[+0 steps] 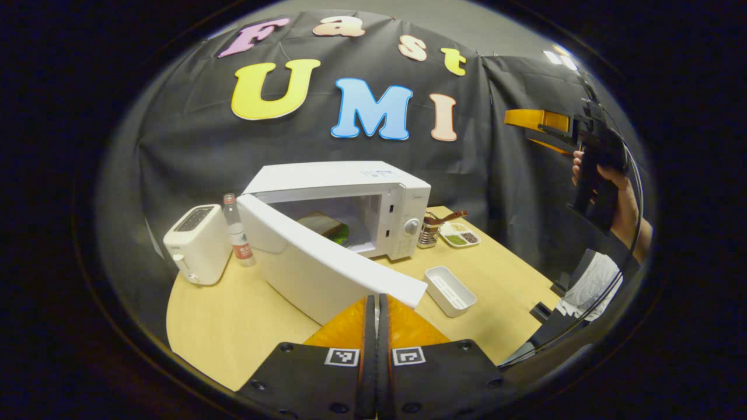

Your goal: Open the microwave oven with the left hand, put the food in, and close the microwave oven.

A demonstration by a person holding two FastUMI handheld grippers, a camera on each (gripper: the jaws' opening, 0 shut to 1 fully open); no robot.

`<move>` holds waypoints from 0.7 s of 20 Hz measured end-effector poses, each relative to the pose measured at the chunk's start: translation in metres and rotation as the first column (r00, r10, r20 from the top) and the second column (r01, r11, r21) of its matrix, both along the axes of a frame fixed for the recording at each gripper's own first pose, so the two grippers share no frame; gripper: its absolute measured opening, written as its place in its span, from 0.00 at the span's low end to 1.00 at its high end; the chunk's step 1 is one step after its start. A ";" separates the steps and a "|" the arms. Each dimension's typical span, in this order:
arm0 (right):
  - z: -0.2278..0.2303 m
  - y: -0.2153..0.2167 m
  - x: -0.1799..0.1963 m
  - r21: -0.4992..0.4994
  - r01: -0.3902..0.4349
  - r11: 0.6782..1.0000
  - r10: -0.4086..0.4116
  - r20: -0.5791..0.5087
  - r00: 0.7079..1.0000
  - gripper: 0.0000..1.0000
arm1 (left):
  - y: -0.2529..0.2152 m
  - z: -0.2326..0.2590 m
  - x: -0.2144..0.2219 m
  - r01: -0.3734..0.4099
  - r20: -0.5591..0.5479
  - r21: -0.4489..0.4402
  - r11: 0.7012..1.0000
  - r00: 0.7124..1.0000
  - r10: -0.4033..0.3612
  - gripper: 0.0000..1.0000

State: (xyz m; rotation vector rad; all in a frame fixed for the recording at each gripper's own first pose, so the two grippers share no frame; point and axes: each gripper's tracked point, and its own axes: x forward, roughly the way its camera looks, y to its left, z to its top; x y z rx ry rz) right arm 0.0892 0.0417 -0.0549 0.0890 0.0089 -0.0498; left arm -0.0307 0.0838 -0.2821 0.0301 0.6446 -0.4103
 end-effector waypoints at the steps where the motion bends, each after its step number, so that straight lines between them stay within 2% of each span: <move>1: -0.002 -0.005 0.002 0.005 0.005 1.000 -0.005 -0.003 1.000 0.98 | -0.006 0.000 0.004 0.006 -0.002 -0.004 1.000 1.000 -0.006 0.07; 2: -0.003 -0.009 0.001 0.009 0.011 1.000 -0.011 -0.005 1.000 0.98 | -0.014 -0.002 0.011 0.013 -0.003 -0.008 1.000 1.000 -0.013 0.09; 9: -0.007 -0.049 0.015 -0.028 0.044 0.999 -0.045 -0.019 0.999 0.98 | -0.060 -0.012 0.052 0.063 0.002 0.006 0.998 0.998 -0.063 0.09; 14: -0.016 -0.075 0.022 -0.020 0.057 0.998 -0.058 -0.039 0.998 0.98 | -0.087 -0.024 0.076 0.096 -0.006 0.027 0.995 0.995 -0.096 0.07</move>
